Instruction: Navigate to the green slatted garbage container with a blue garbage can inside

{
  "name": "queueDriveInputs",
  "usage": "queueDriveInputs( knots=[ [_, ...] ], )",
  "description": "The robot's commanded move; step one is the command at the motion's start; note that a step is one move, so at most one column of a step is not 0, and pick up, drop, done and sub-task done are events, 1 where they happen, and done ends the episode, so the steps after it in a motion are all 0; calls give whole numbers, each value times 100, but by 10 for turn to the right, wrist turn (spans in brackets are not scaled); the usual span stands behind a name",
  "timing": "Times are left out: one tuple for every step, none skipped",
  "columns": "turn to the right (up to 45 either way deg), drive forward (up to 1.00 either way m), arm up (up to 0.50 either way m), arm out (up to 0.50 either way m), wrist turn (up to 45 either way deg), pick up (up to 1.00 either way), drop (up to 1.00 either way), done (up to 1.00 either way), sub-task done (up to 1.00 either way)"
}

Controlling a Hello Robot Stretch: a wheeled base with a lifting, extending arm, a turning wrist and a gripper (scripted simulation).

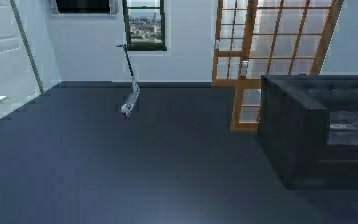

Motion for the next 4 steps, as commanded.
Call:
queueDriveInputs(
  knots=[
    [0, 100, 0, 0, 0, 0, 0, 0, 0],
    [0, 100, 0, 0, 0, 0, 0, 0, 0],
    [0, 75, 0, 0, 0, 0, 0, 0, 0],
    [450, 0, 0, 0, 0, 0, 0, 0, 0]
  ],
)
